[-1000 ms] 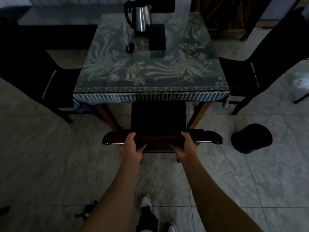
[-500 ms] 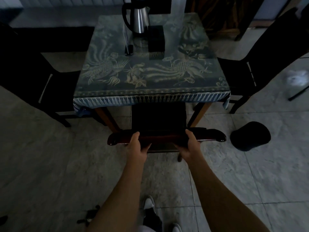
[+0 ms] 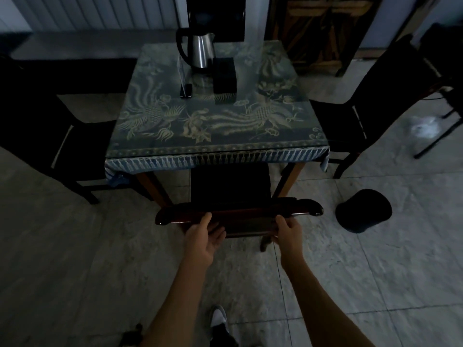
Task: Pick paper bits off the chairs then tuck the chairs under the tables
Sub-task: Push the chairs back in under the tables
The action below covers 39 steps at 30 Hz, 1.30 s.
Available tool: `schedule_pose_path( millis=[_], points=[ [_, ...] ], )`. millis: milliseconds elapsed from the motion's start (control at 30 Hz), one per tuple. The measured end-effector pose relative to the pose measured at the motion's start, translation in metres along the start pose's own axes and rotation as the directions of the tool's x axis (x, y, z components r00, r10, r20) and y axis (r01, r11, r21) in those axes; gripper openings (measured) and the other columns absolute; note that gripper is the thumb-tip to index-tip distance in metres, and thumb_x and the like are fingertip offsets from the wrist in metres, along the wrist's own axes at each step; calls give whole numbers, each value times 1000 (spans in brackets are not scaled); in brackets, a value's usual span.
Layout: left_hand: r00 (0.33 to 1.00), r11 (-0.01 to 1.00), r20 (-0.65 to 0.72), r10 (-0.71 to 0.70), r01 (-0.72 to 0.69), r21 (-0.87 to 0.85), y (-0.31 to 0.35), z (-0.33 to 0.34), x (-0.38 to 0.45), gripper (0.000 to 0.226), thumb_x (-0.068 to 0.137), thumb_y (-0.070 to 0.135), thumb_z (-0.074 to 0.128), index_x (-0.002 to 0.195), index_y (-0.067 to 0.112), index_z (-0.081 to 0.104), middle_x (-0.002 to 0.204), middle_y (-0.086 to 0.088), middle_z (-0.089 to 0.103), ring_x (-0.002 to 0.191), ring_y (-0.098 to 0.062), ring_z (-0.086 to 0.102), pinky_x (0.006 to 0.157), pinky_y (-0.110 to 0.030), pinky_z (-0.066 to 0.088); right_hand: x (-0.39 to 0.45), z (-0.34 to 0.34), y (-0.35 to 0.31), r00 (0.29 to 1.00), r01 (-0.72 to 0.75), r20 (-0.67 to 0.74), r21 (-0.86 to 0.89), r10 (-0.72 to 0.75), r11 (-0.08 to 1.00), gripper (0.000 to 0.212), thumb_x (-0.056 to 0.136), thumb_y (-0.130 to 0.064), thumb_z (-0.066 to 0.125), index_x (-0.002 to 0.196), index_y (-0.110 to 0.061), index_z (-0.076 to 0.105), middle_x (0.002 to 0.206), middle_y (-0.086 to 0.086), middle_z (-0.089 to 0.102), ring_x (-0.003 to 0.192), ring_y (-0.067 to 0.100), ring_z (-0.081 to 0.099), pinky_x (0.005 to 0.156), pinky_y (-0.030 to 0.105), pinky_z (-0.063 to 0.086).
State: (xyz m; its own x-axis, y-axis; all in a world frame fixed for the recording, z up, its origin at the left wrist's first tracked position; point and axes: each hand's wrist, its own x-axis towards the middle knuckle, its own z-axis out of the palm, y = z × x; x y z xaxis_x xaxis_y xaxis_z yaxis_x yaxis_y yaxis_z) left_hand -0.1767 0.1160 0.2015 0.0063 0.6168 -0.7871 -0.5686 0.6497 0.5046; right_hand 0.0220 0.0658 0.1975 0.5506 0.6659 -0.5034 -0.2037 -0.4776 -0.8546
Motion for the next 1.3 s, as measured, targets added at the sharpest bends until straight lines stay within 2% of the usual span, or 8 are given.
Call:
schedule_pose_path(
  millis=[133, 233, 333, 433, 600, 733, 1033, 1300],
  points=[
    [967, 844, 43, 252, -242, 479, 2, 11, -24, 12, 89, 24, 67, 89, 13, 68, 90, -13, 72, 70, -21, 69, 62, -34, 58, -14, -9, -26, 929, 364, 91, -412, -360, 835, 10, 93, -26, 58, 83, -29, 56, 81, -2, 62, 73, 16, 63, 60, 24, 50],
    [771, 266, 346, 535, -543, 797, 18, 20, -45, 18, 86, 36, 66, 99, 23, 67, 97, 1, 69, 88, -14, 64, 74, -30, 53, -22, -16, -57, 803, 583, 291, -563, -520, 586, 7, 90, -28, 60, 96, -24, 62, 92, -6, 62, 82, 9, 60, 72, 30, 54],
    [534, -296, 588, 608, -535, 792, 37, 29, -66, 51, 85, 47, 63, 129, 24, 55, 121, 1, 59, 111, -19, 54, 91, -41, 49, -29, -19, -85, 693, 684, 431, -647, -578, 337, 39, 90, -38, 57, 125, -20, 56, 120, 0, 59, 112, 18, 54, 96, 41, 46],
    [415, -501, 685, 599, -473, 725, 55, 35, -85, 66, 83, 57, 57, 139, 25, 45, 141, -4, 48, 131, -26, 41, 105, -49, 39, -36, -17, -107, 627, 709, 498, -684, -599, 174, 59, 88, -47, 52, 141, -23, 42, 142, 2, 47, 135, 26, 38, 111, 48, 32],
    [322, -590, 707, 630, -393, 705, 77, 31, -107, 74, 80, 70, 46, 143, 32, 36, 153, -6, 34, 141, -28, 29, 112, -51, 31, -47, -7, -129, 567, 713, 560, -701, -604, 19, 76, 88, -59, 43, 152, -27, 18, 160, 5, 21, 148, 30, 12, 118, 53, 18],
    [326, -592, 692, 644, -360, 721, 95, 19, -110, 78, 79, 73, 43, 145, 33, 34, 154, -5, 33, 142, -27, 27, 112, -50, 30, -55, 12, -136, 549, 717, 590, -697, -592, -29, 82, 86, -62, 43, 154, -28, 13, 162, 5, 16, 149, 31, 8, 119, 53, 14],
    [362, -491, 572, 736, -295, 820, 148, -44, -98, 77, 77, 74, 42, 144, 38, 30, 150, 0, 36, 140, -24, 29, 110, -48, 30, -81, 106, -144, 486, 795, 684, -605, -543, -50, 79, 86, -63, 41, 153, -30, 14, 160, 2, 20, 148, 28, 12, 118, 52, 15],
    [322, -331, 373, 870, -177, 927, 208, -128, -105, 75, 72, 71, 48, 138, 35, 44, 143, -4, 48, 129, -31, 46, 100, -53, 42, -124, 227, -144, 307, 905, 821, -409, -482, -120, 80, 82, -63, 39, 150, -24, 26, 155, 2, 30, 144, 28, 22, 116, 50, 22]
  ],
)
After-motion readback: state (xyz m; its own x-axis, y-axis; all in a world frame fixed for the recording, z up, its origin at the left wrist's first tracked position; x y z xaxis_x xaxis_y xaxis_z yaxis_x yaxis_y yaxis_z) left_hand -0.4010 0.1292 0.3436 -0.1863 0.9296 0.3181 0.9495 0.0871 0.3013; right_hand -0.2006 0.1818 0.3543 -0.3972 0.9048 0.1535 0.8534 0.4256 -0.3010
